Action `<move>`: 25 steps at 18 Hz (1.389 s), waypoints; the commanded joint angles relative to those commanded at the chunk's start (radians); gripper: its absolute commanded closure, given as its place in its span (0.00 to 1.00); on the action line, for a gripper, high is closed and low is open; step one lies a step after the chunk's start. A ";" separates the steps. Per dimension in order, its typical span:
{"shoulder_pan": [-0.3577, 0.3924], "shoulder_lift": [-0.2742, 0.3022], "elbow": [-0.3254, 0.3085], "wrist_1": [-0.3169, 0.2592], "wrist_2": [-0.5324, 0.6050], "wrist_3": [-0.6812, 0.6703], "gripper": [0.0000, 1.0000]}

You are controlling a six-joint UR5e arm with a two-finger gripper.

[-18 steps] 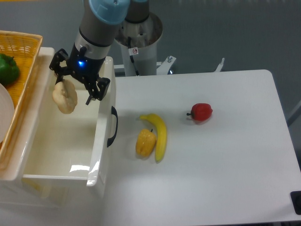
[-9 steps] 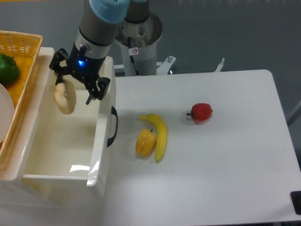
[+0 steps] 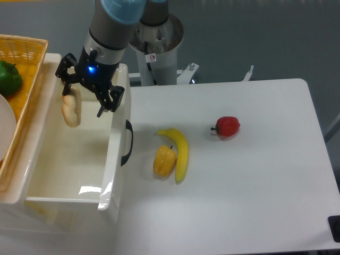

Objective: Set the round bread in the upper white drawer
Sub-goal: 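Lower the bread roll into the drawer and open the gripper, then raise the open gripper out of the drawer and withdraw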

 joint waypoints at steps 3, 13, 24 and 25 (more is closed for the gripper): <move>0.002 0.000 0.000 0.002 0.000 0.000 0.01; 0.020 0.000 0.005 0.003 0.002 0.000 0.01; 0.098 0.000 0.014 0.041 0.233 0.119 0.00; 0.109 0.000 0.012 0.041 0.253 0.126 0.00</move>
